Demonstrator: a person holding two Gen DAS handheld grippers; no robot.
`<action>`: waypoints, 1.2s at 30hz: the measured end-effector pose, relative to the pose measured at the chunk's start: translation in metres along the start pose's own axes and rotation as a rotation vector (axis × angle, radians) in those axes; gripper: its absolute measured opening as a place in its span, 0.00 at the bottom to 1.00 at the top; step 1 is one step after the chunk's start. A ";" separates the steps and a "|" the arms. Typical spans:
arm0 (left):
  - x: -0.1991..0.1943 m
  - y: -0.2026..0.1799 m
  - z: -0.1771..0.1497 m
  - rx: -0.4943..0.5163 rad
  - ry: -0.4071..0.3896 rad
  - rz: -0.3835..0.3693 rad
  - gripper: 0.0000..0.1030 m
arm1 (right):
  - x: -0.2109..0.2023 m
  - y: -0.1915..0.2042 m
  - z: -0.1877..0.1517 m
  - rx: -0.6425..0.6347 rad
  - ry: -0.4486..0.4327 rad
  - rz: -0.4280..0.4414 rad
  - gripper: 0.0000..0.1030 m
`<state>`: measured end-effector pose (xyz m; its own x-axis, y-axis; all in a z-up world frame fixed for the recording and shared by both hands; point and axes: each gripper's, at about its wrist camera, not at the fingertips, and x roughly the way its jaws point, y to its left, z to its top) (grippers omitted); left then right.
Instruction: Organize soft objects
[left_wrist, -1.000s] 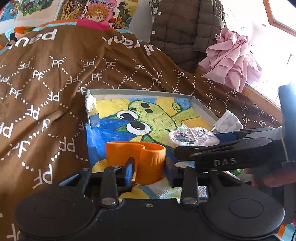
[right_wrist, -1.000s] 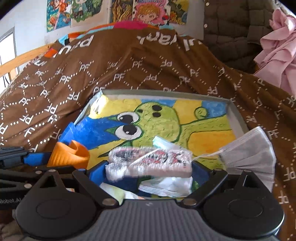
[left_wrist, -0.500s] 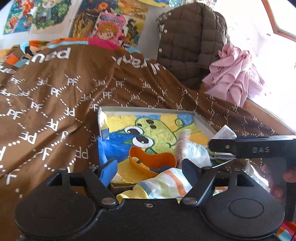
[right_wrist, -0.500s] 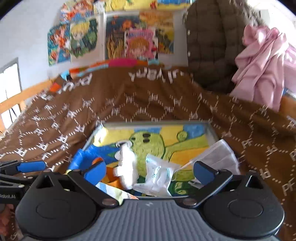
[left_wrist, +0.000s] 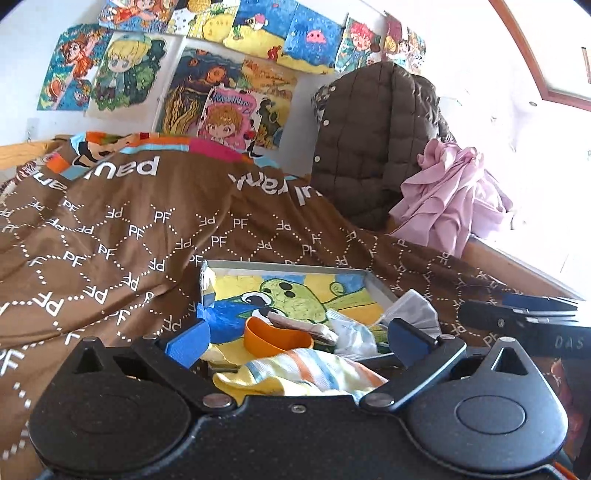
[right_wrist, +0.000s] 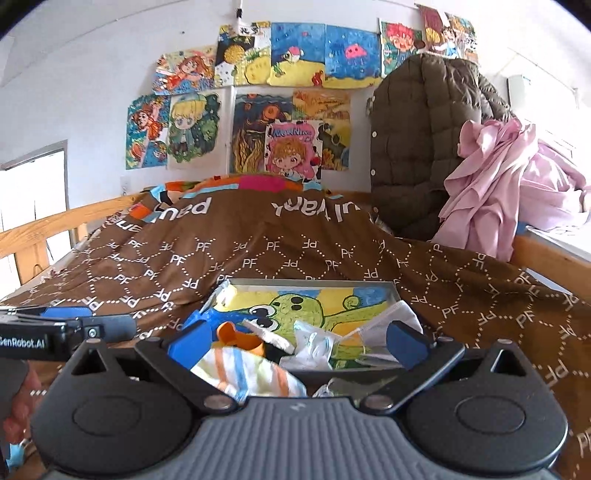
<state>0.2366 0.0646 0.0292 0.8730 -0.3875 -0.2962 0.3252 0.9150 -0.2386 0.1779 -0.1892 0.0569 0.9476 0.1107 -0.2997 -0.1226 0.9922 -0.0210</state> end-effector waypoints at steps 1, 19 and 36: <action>-0.006 -0.003 -0.002 -0.003 -0.002 0.003 0.99 | -0.006 0.001 -0.003 -0.001 -0.001 0.000 1.00; -0.095 -0.049 -0.045 0.063 0.055 0.078 0.99 | -0.078 0.017 -0.068 -0.028 0.065 0.005 1.00; -0.126 -0.065 -0.068 0.107 0.131 0.162 0.99 | -0.105 0.023 -0.086 -0.035 0.094 0.055 1.00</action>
<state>0.0807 0.0462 0.0190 0.8645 -0.2393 -0.4420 0.2274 0.9705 -0.0806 0.0508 -0.1829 0.0060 0.9075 0.1571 -0.3895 -0.1852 0.9821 -0.0355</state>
